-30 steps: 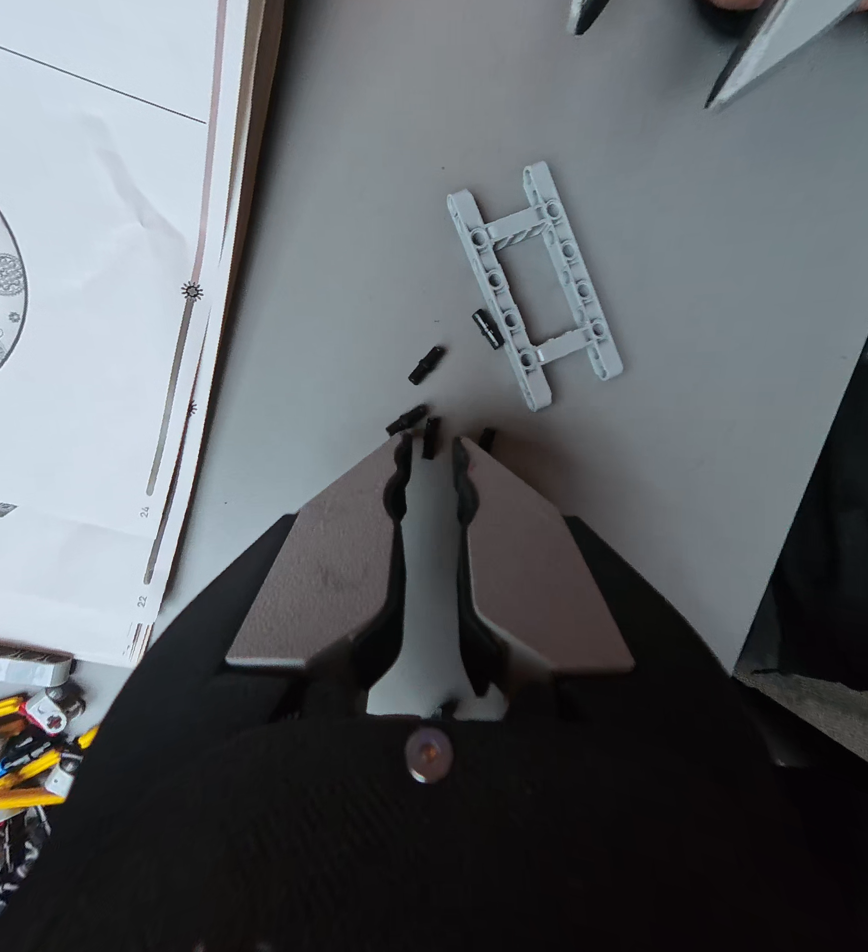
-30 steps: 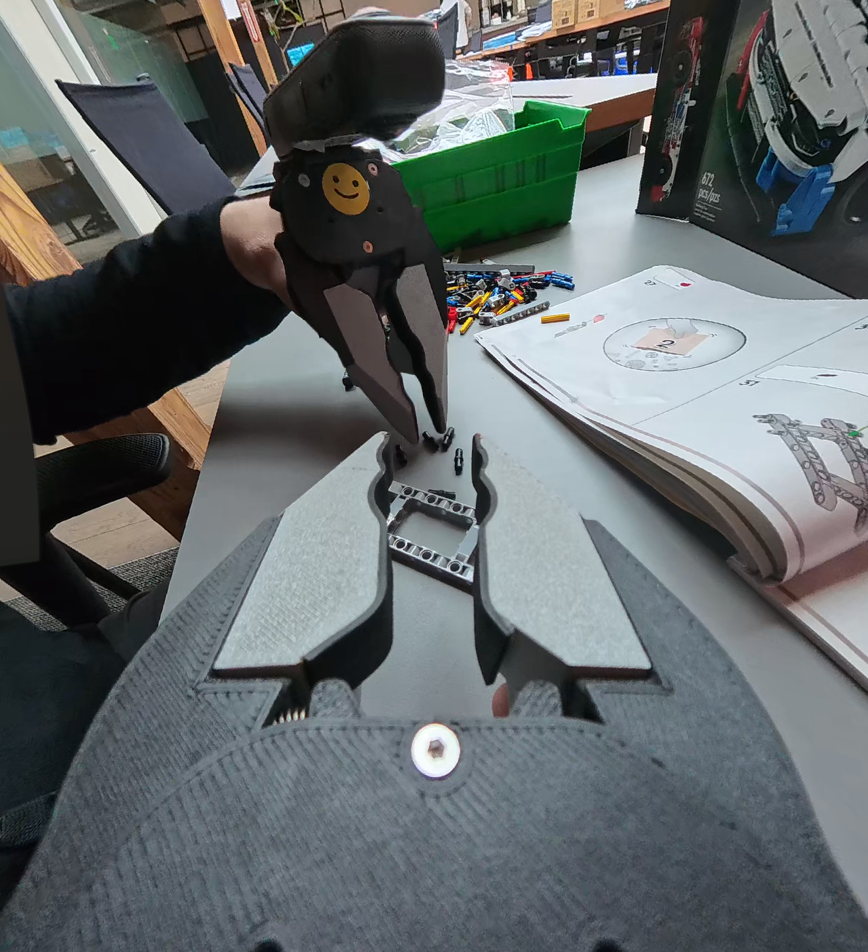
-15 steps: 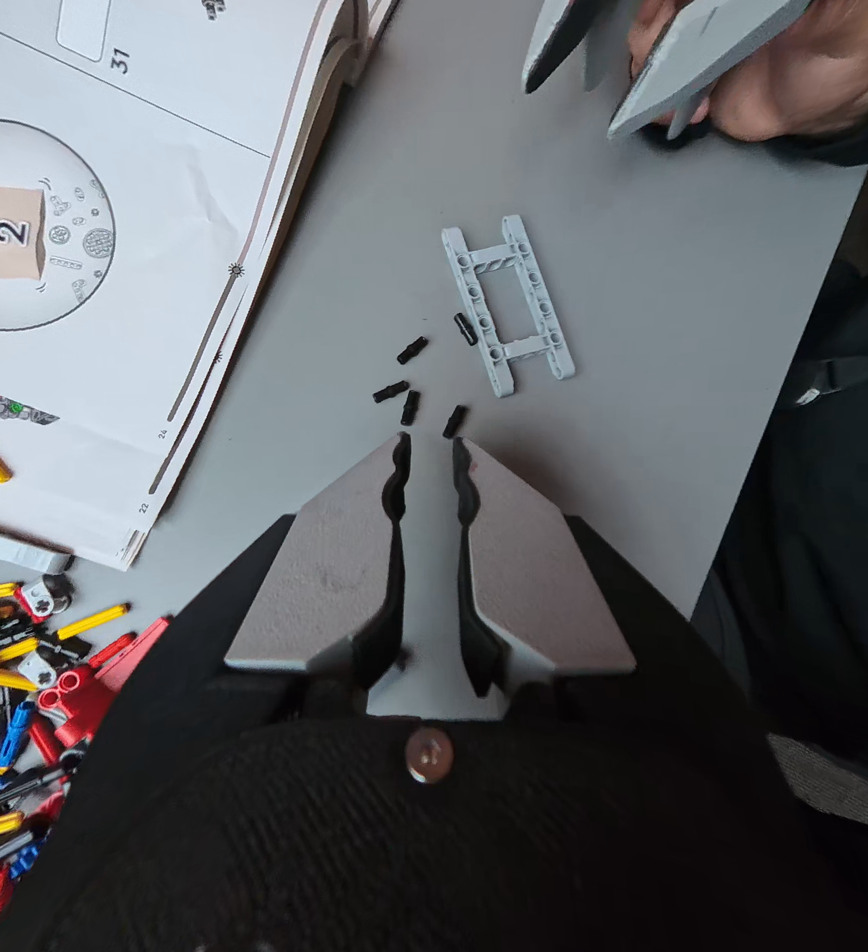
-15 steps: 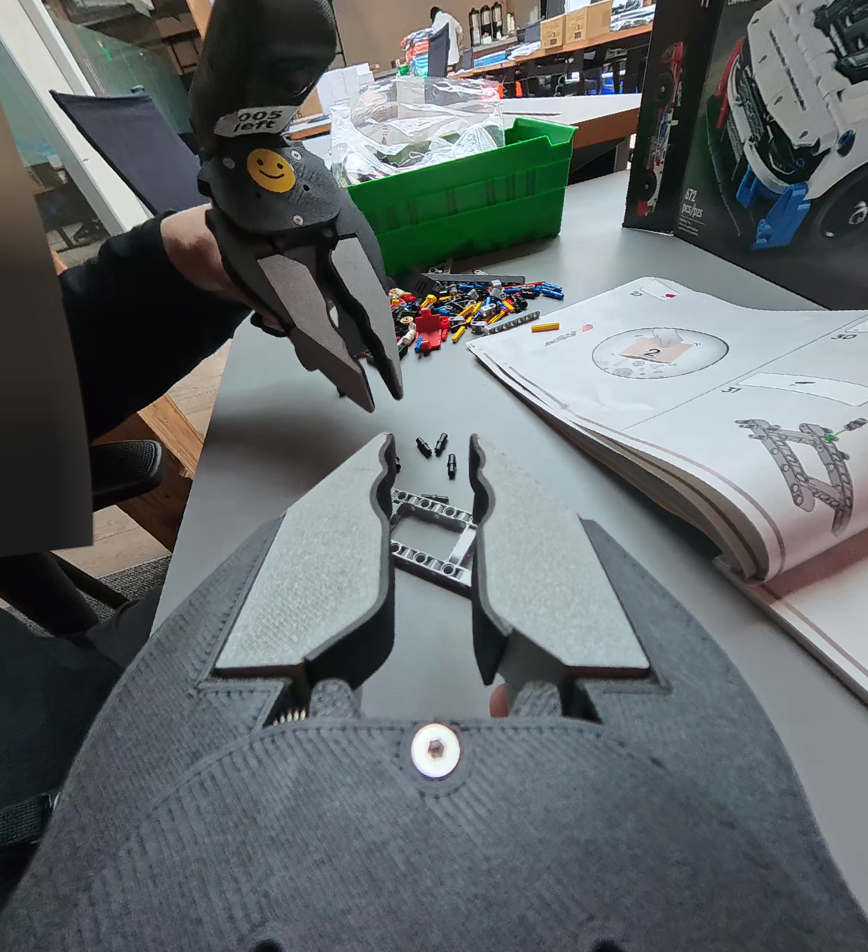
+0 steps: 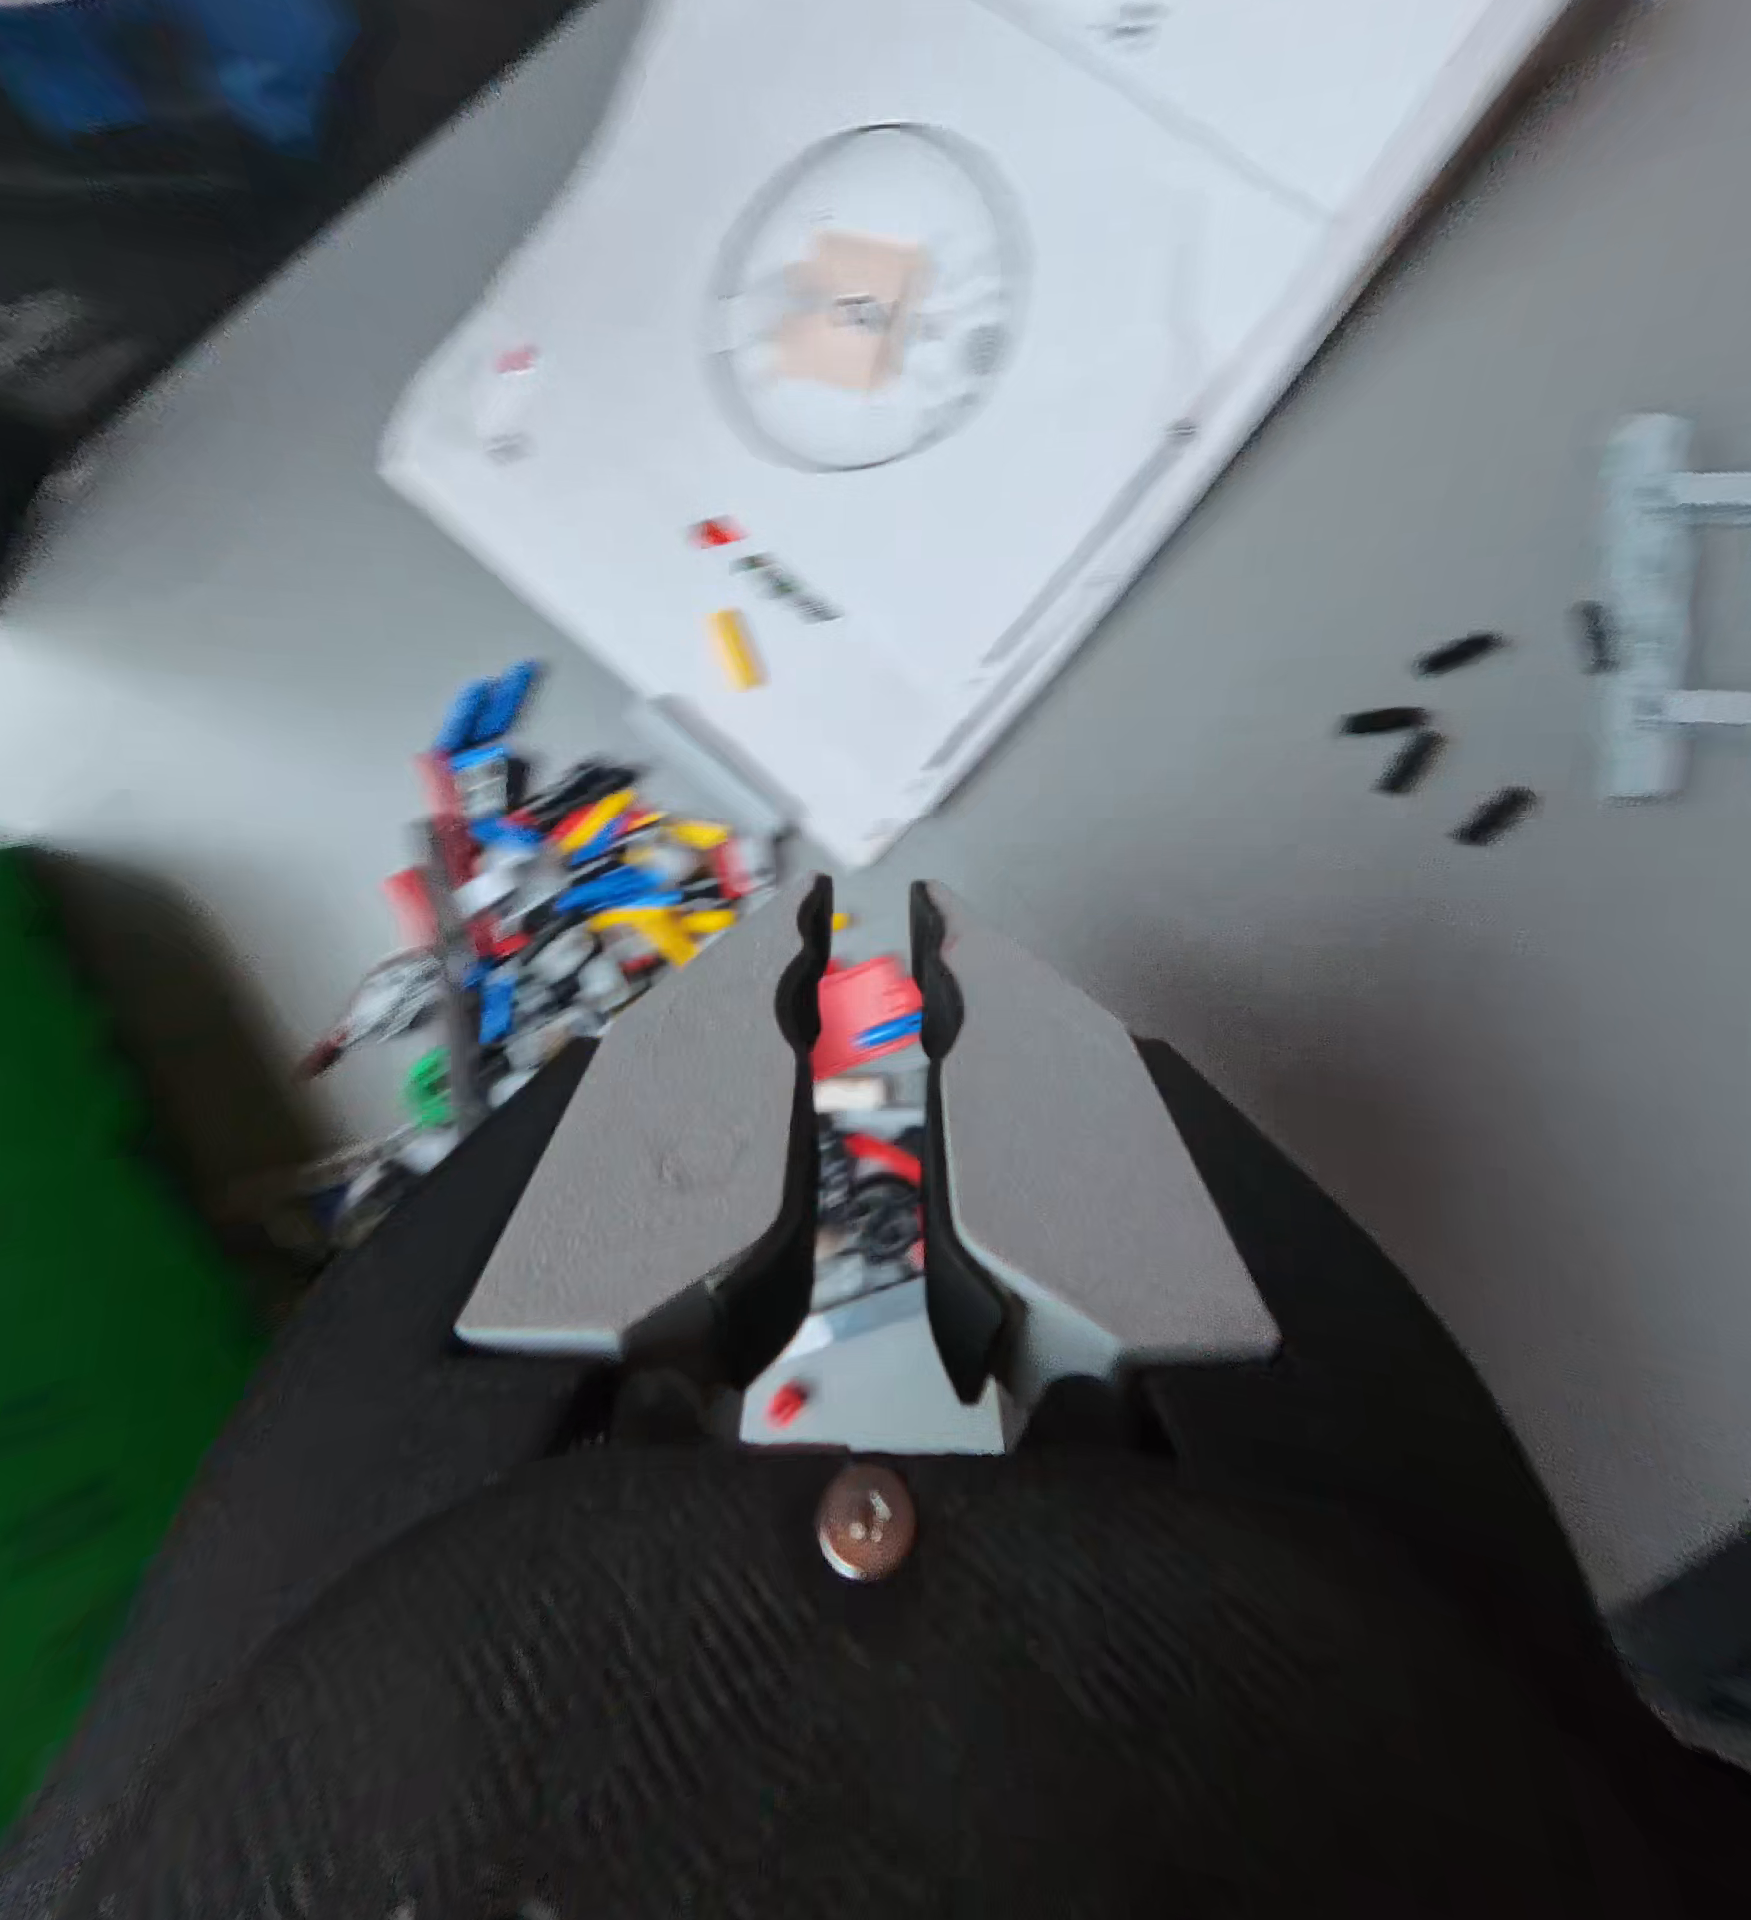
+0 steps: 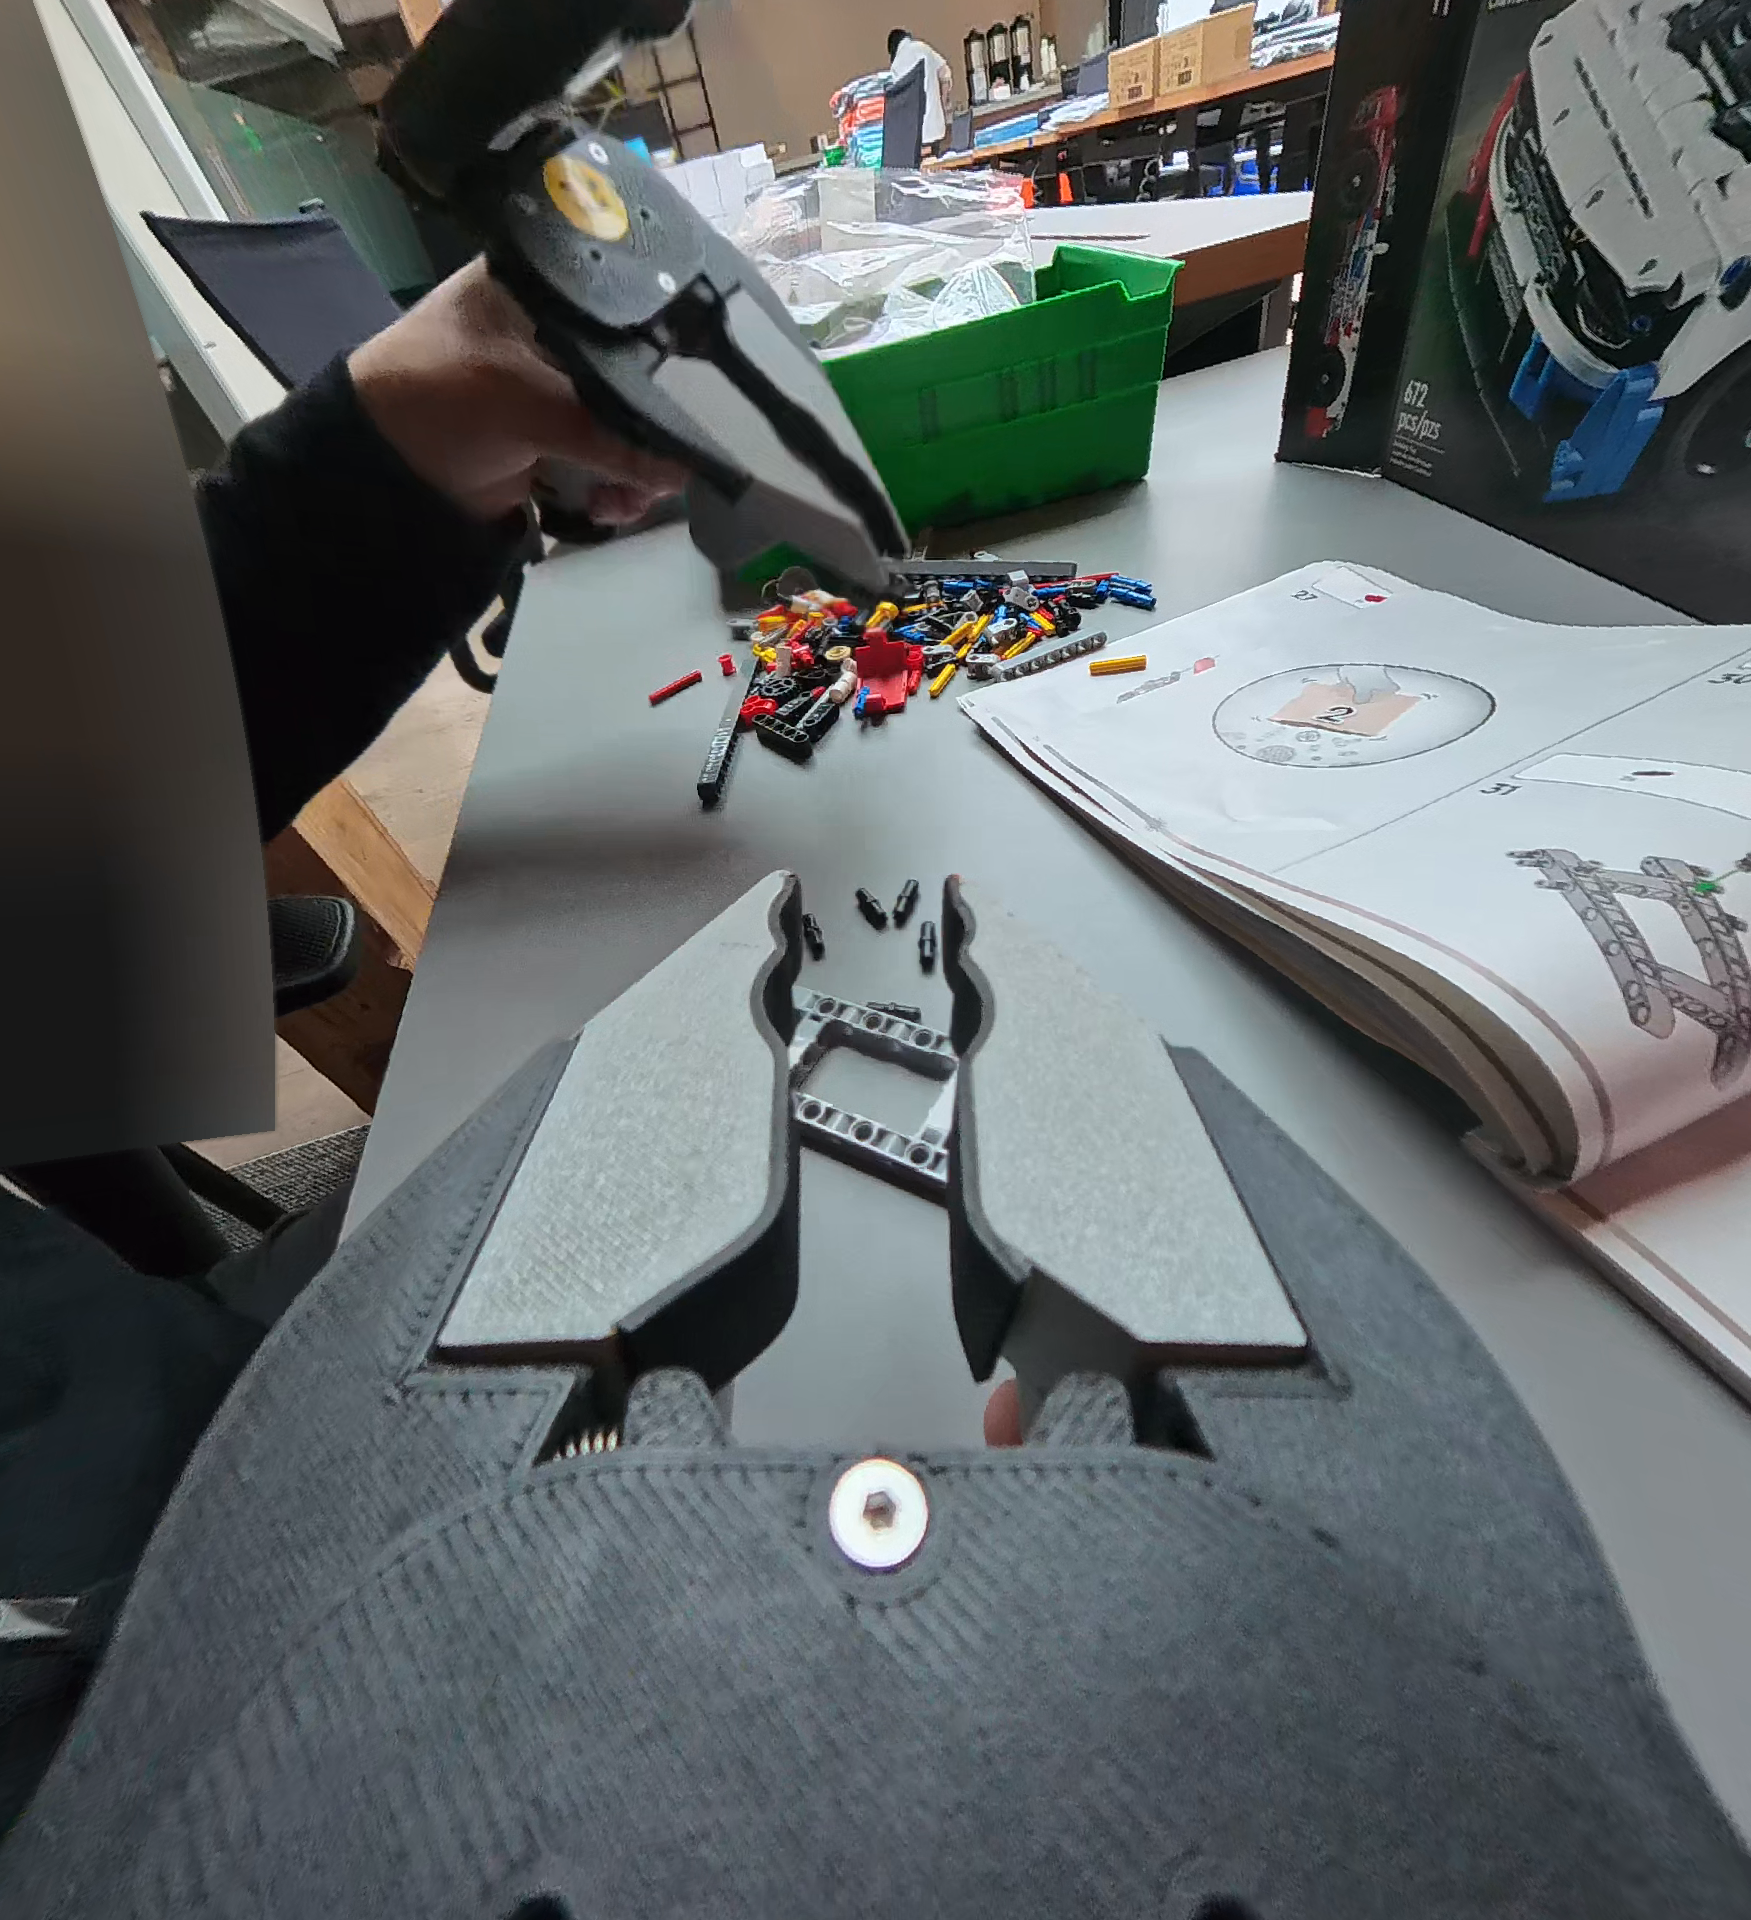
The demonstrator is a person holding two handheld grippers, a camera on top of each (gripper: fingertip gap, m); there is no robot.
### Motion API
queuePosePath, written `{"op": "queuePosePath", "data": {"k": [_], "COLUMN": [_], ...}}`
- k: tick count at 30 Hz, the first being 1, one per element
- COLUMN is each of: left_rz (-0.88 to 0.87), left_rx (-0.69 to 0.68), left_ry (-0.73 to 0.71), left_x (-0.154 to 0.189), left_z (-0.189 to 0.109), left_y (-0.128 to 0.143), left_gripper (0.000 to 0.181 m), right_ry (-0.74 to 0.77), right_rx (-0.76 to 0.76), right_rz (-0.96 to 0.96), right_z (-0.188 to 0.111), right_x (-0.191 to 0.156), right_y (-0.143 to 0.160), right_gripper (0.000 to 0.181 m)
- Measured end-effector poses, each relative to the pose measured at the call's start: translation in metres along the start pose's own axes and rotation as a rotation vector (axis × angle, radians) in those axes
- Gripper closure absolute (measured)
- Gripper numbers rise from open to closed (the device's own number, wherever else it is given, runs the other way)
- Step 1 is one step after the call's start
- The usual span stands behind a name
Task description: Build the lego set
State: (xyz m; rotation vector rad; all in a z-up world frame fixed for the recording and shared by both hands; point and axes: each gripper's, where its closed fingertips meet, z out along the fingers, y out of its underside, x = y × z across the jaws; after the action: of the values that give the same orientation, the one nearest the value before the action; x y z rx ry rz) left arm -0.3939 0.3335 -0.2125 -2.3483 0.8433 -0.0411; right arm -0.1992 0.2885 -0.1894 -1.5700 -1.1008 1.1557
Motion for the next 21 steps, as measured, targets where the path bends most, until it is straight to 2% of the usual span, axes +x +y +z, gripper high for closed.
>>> {"op": "queuePosePath", "data": {"k": [1,2,4,6,9,12,18,21], "left_rz": [-0.041,-0.083,-0.133,-0.139,-0.073,-0.026,-0.016,-0.041], "left_rx": [0.002,0.004,0.034,0.075,0.057,0.012,0.039,0.045], "left_ry": [-0.097,-0.161,-0.158,-0.118,-0.008,-0.034,0.0,-0.013], "left_x": [-0.025,-0.044,-0.052,-0.044,-0.016,-0.011,-0.003,-0.009], "left_z": [-0.01,-0.019,-0.029,-0.032,-0.024,-0.019,-0.018,-0.018], "left_y": [0.005,0.011,0.014,0.01,0.009,0.009,0.001,0.003], "left_gripper": [0.168,0.169,0.169,0.17,0.171,0.171,0.172,0.174], "right_ry": [-0.003,-0.002,0.005,0.009,0.01,0.018,0.016,0.01], "right_rx": [0.0,0.001,0.002,0.003,0.0,-0.004,-0.006,-0.01], "right_rz": [-0.001,-0.004,-0.011,-0.01,-0.004,-0.01,-0.012,-0.018], "right_z": [0.0,0.0,0.001,0.0,0.001,0.001,0.001,0.002], "right_x": [-0.001,-0.001,0.0,0.001,0.002,0.003,0.002,0.001], "right_y": [0.0,0.0,0.0,0.0,0.0,0.001,0.001,0.002], "right_gripper": [0.158,0.158,0.158,0.158,0.158,0.159,0.159,0.159]}}
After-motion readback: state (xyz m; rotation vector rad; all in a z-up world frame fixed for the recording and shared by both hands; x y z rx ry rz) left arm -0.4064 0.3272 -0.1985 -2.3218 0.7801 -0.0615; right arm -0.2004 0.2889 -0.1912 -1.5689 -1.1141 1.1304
